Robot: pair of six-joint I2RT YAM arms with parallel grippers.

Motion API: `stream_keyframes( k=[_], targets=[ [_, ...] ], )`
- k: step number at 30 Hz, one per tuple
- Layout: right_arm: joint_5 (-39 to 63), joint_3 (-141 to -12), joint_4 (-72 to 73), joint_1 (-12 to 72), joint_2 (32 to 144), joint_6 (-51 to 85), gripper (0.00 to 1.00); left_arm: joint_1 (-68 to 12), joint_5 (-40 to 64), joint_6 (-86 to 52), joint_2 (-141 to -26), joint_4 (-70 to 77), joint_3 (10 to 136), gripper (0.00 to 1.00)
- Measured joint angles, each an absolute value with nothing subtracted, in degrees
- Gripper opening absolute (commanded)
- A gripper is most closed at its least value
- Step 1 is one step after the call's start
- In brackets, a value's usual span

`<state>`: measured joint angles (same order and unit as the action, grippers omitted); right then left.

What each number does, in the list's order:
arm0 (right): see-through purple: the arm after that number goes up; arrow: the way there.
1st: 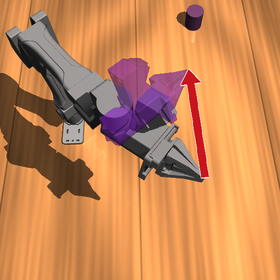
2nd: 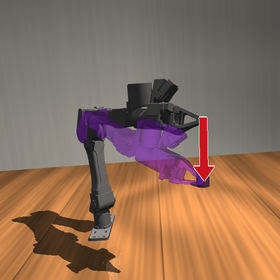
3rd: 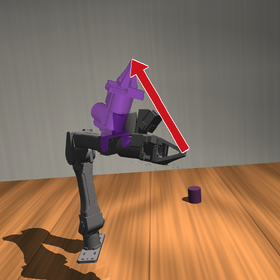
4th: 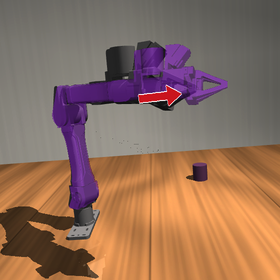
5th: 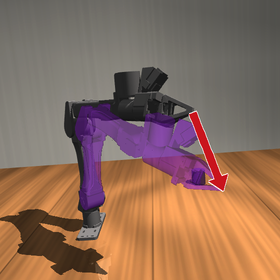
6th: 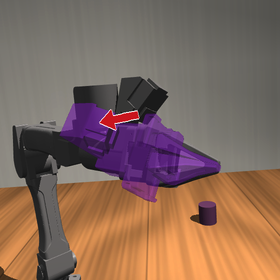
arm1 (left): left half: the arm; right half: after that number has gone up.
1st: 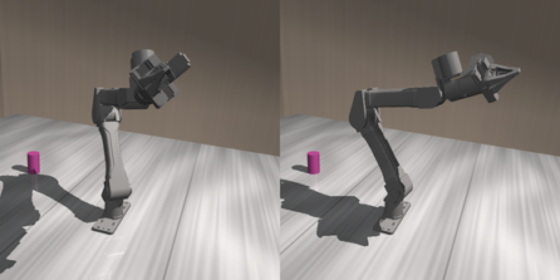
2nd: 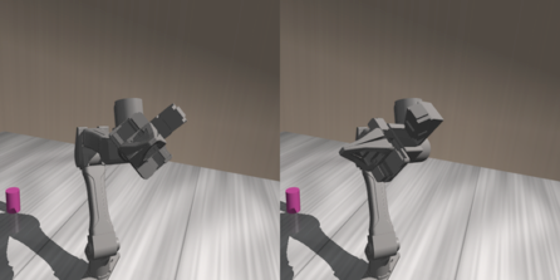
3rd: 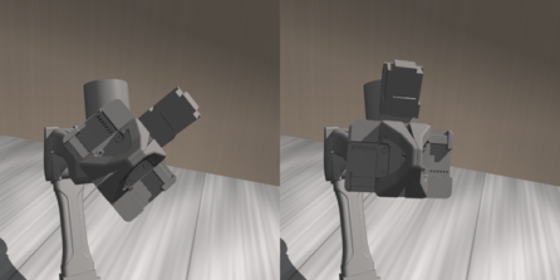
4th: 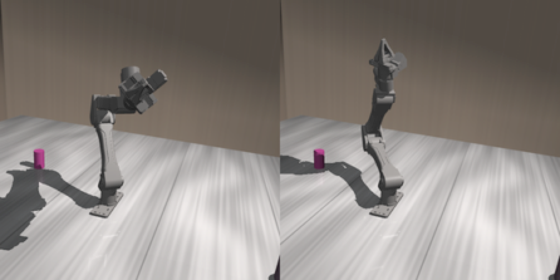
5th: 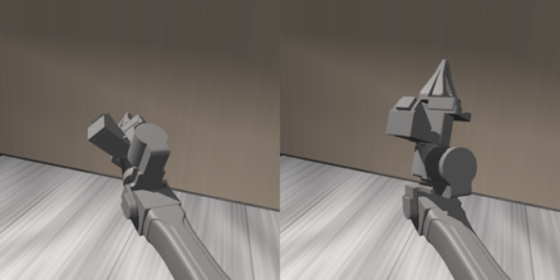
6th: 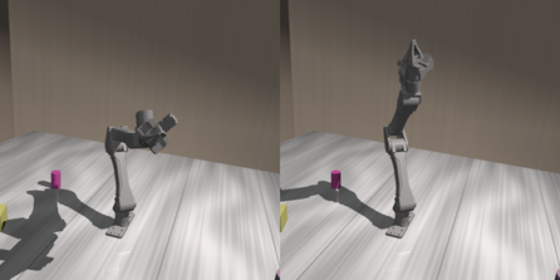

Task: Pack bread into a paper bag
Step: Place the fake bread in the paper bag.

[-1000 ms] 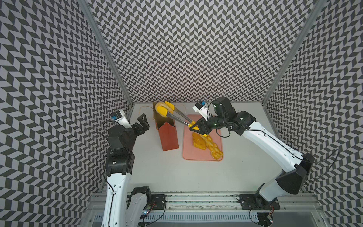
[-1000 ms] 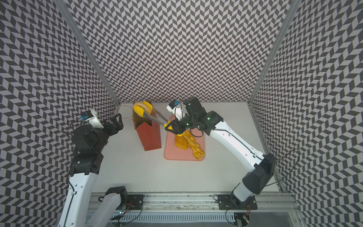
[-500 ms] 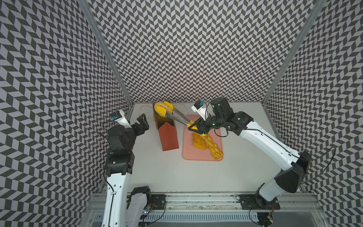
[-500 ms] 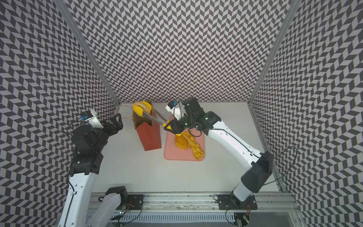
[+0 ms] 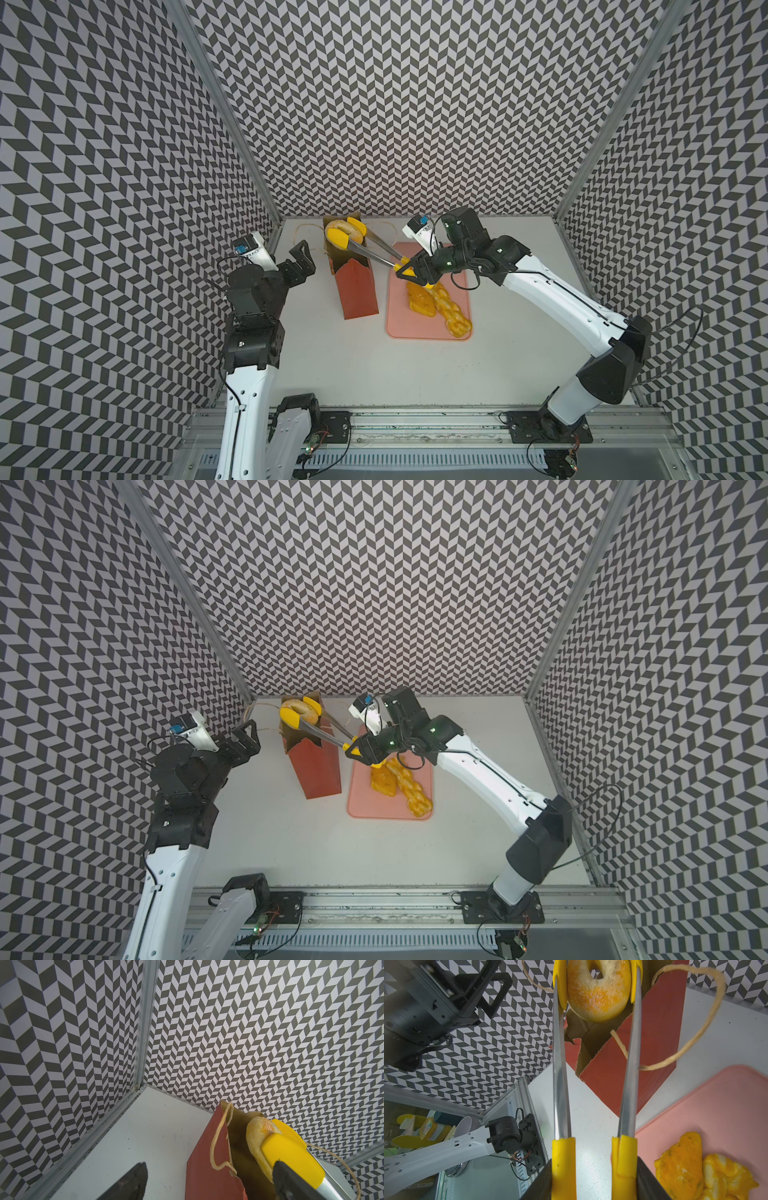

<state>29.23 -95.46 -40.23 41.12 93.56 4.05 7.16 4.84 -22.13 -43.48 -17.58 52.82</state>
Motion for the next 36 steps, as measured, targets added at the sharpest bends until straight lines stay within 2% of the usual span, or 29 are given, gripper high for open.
stream_keyframes(
  k=[25,36],
  targets=[
    [29.7,-95.5,-38.1,41.1,93.6,4.3,0.62,7.5,5.3,-22.2,-43.5,-17.6,52.8,0.98],
    [27.5,-97.0,-38.9,41.1,93.8,5.2,0.54,7.6,5.3,-22.1,-43.5,-17.6,52.8,0.98]
  ],
)
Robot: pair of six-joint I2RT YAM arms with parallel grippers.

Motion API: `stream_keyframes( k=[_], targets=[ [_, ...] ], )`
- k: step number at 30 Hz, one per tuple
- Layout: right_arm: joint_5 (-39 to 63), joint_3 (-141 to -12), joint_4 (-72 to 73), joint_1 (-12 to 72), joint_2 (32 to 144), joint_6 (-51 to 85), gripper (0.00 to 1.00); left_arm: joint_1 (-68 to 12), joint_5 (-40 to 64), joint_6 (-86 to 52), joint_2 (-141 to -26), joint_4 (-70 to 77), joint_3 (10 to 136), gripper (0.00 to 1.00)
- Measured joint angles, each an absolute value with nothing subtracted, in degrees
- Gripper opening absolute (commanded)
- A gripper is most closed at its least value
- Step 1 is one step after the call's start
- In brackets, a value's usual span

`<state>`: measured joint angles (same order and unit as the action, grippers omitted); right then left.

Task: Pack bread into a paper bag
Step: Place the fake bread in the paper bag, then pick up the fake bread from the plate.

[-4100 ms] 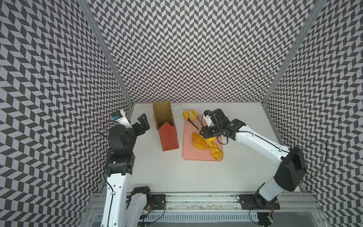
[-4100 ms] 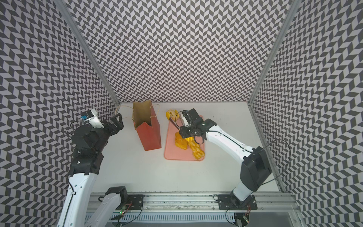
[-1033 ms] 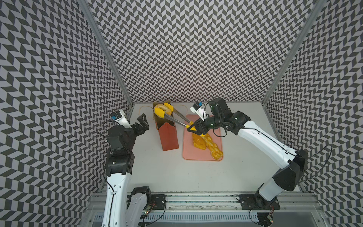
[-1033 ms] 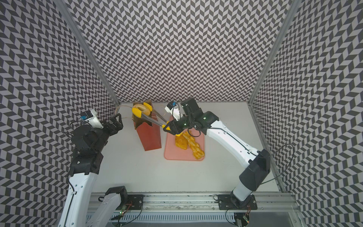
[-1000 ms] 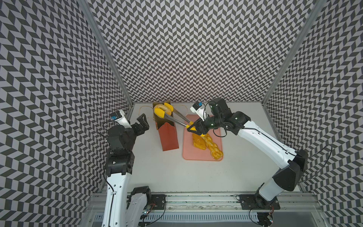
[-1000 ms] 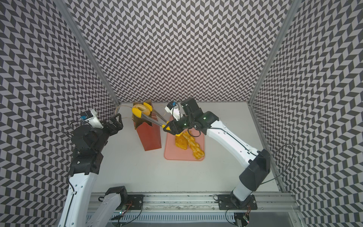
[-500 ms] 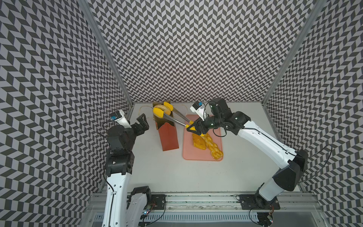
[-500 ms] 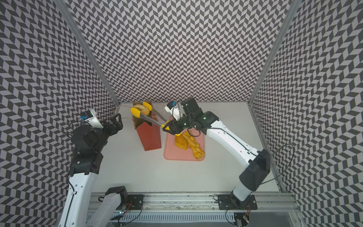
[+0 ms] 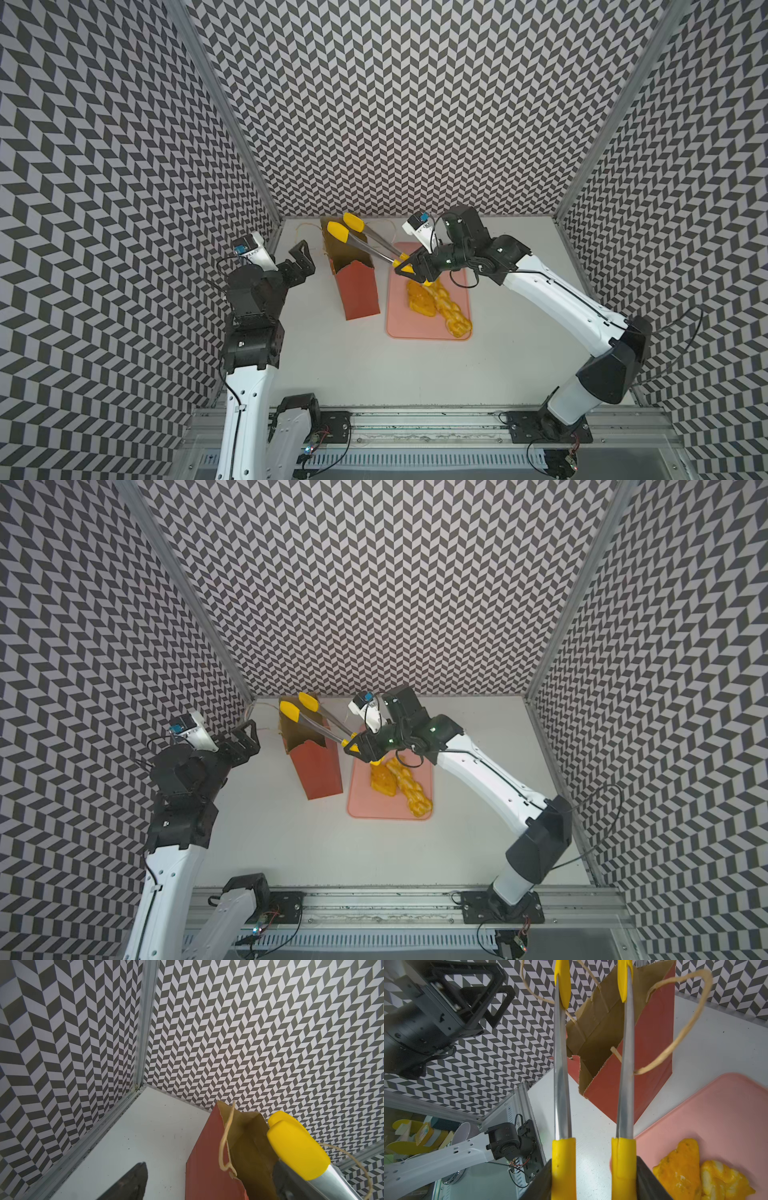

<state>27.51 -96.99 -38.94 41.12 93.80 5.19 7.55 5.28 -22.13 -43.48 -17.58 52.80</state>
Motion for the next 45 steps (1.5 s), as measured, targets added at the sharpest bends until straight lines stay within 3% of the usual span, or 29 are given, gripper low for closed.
stream_keyframes(
  k=[8,16,28,45],
  targets=[
    [18.2,-107.2,-41.1,41.1,94.4,6.2,0.55,7.6,5.3,-22.2,-43.5,-17.6,52.8,0.98],
    [2.3,-106.9,-43.6,40.7,93.5,9.8,0.54,7.6,5.5,-22.2,-43.5,-17.6,52.5,0.98],
    [-8.1,-86.1,-45.9,40.4,81.8,16.3,0.53,7.6,5.9,-22.2,-43.5,-17.5,52.5,0.98],
    [0.1,-55.0,-45.7,45.6,65.3,29.6,0.53,7.6,6.9,-22.2,-43.8,-17.2,52.5,0.98]
  ],
)
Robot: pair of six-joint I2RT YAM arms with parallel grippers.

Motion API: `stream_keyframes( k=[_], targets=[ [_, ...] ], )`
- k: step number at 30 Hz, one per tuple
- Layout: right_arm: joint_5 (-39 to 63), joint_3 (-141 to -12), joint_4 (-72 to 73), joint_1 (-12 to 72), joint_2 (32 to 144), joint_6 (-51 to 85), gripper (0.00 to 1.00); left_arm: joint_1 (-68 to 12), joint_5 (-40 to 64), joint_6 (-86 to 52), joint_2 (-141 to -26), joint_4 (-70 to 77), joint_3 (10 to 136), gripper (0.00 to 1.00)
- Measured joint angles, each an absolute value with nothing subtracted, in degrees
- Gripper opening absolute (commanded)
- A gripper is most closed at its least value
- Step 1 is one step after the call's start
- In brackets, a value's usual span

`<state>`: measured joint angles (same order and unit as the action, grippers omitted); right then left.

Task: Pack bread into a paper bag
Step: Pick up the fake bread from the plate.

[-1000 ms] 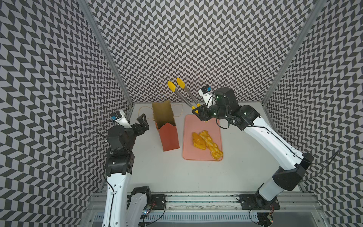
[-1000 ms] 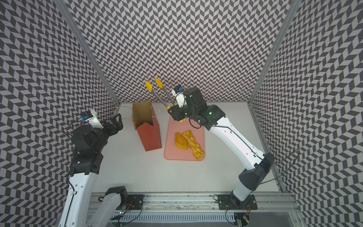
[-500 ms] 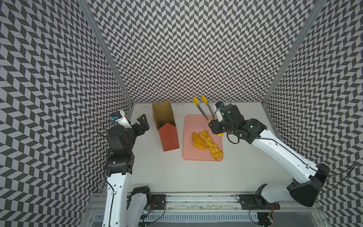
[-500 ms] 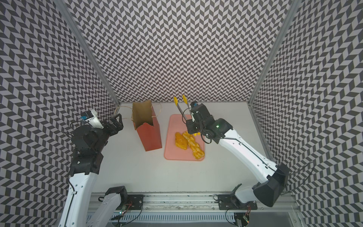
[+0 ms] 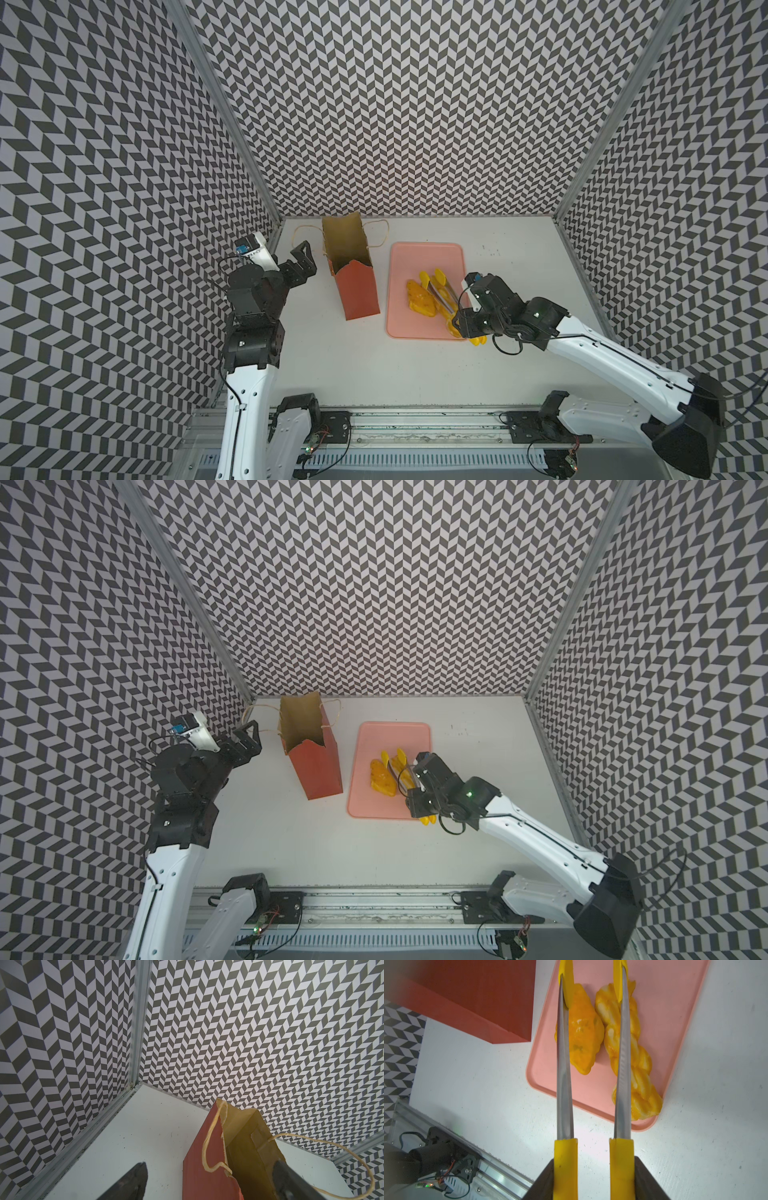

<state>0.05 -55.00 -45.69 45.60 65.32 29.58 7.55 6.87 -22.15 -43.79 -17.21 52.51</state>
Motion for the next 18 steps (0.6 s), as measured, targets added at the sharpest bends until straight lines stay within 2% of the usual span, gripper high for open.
stream_keyframes(
  k=[7,18],
  targets=[
    [3.5,-51.7,-45.7,47.3,61.6,30.7,0.55,7.6,7.0,-22.2,-43.9,-17.1,52.5,0.98],
    [7.2,-47.6,-43.2,48.9,62.0,30.7,0.56,7.6,7.0,-22.2,-43.9,-17.1,52.5,0.98]
  ],
)
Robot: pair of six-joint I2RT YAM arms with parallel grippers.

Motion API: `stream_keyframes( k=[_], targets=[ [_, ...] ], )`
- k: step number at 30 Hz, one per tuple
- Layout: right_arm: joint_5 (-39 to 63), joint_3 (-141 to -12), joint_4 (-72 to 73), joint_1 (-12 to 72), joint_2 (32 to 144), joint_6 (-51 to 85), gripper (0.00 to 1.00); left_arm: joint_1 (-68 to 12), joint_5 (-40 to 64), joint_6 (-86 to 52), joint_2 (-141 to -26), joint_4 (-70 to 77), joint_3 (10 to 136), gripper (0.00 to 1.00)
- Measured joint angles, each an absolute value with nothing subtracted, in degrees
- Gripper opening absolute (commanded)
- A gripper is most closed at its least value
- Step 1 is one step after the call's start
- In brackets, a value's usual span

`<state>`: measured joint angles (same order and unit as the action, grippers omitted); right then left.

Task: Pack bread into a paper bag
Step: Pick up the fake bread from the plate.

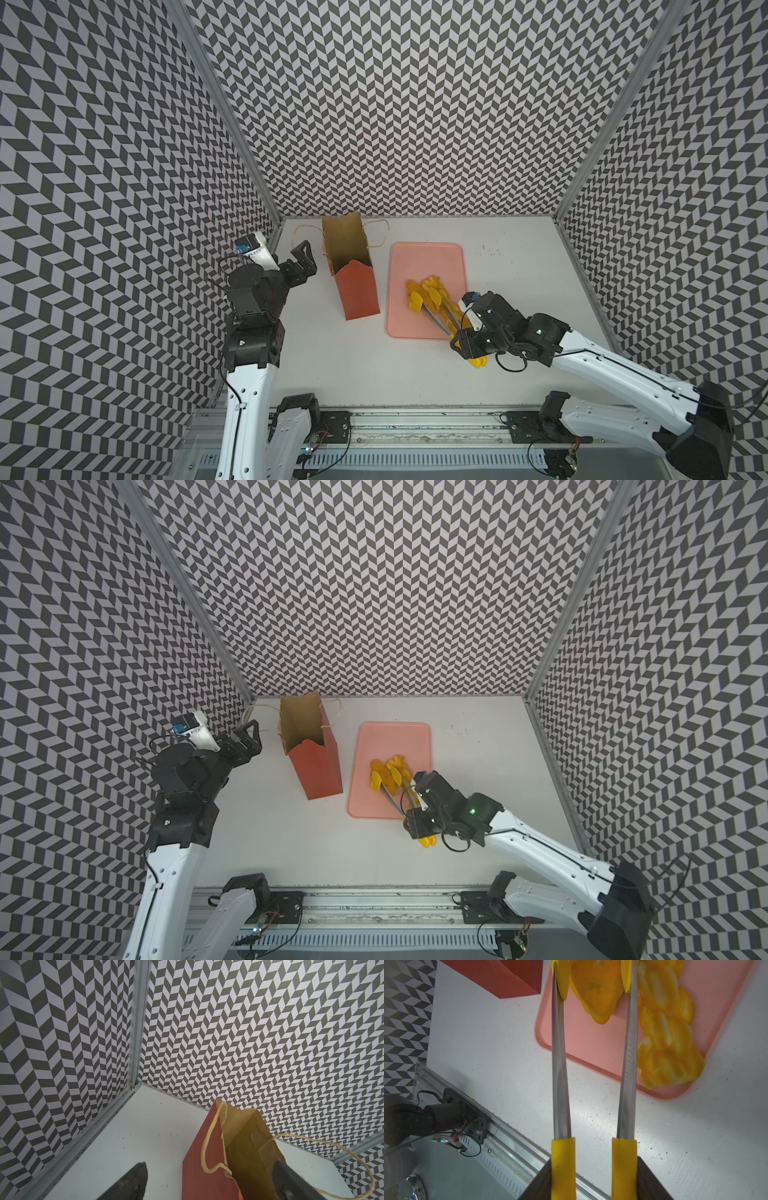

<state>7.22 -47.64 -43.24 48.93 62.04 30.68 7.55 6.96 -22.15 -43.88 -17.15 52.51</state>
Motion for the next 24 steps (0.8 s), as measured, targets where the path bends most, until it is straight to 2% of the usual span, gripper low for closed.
stream_keyframes(
  k=[13,24],
  targets=[
    [10.7,-47.5,-38.7,50.7,67.6,30.0,0.56,7.6,6.9,-22.2,-43.9,-17.1,52.5,0.98],
    [3.2,-52.8,-40.1,50.8,66.5,31.9,0.54,7.6,6.9,-22.2,-43.9,-17.1,52.5,0.98]
  ],
)
